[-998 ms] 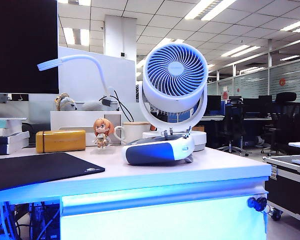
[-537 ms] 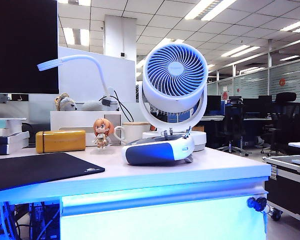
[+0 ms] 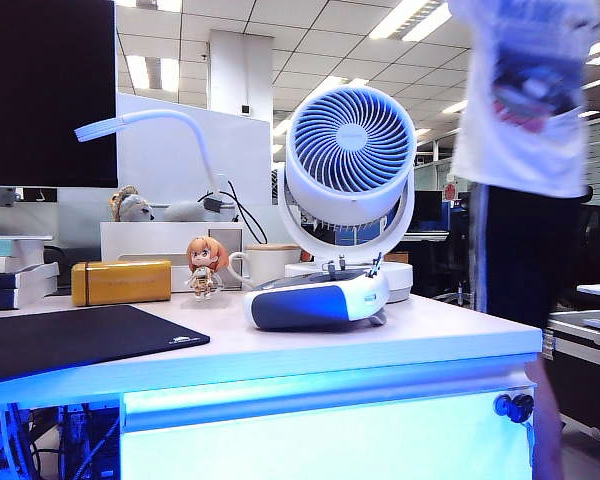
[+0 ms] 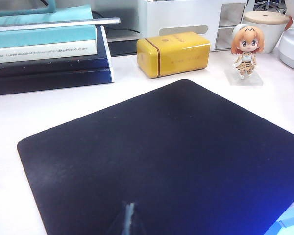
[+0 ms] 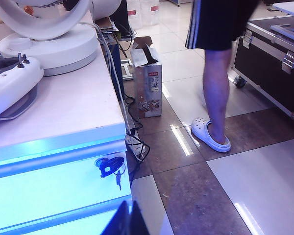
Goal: Open the drawer, place the cleaning sponge inside, then close the drawer.
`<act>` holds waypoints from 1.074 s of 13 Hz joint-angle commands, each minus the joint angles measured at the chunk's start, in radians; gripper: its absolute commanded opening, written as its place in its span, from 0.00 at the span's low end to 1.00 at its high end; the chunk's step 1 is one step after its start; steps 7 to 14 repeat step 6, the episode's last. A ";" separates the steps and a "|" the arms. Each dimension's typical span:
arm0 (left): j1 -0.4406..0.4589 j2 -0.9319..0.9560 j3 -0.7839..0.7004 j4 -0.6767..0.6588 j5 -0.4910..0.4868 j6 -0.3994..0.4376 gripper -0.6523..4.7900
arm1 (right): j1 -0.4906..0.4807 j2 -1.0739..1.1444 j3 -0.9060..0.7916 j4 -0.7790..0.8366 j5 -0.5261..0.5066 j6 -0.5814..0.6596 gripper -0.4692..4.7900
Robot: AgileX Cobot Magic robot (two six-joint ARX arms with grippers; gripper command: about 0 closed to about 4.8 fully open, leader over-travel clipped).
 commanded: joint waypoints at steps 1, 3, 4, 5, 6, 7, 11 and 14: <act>-0.001 -0.002 -0.004 -0.019 -0.003 0.008 0.11 | 0.001 -0.001 -0.009 0.009 0.005 0.000 0.11; -0.001 -0.002 -0.004 -0.019 -0.003 0.008 0.11 | 0.001 -0.001 -0.009 0.011 0.054 0.000 0.11; -0.001 -0.002 -0.004 -0.019 -0.003 0.008 0.11 | 0.002 -0.001 -0.009 0.010 0.048 0.000 0.11; -0.001 -0.002 -0.004 -0.019 -0.003 0.008 0.11 | 0.002 -0.001 -0.009 0.010 0.045 0.000 0.11; -0.001 -0.002 -0.004 -0.019 -0.003 0.008 0.11 | 0.002 -0.001 -0.009 0.010 0.045 0.000 0.11; -0.001 -0.002 -0.004 -0.019 -0.003 0.008 0.11 | 0.002 -0.001 -0.009 0.010 0.045 0.000 0.11; -0.001 -0.002 -0.004 -0.019 -0.003 0.008 0.11 | 0.002 -0.001 -0.009 0.010 0.045 0.000 0.11; -0.001 -0.002 -0.004 -0.019 -0.003 0.008 0.11 | 0.002 -0.001 -0.009 0.010 0.045 0.000 0.11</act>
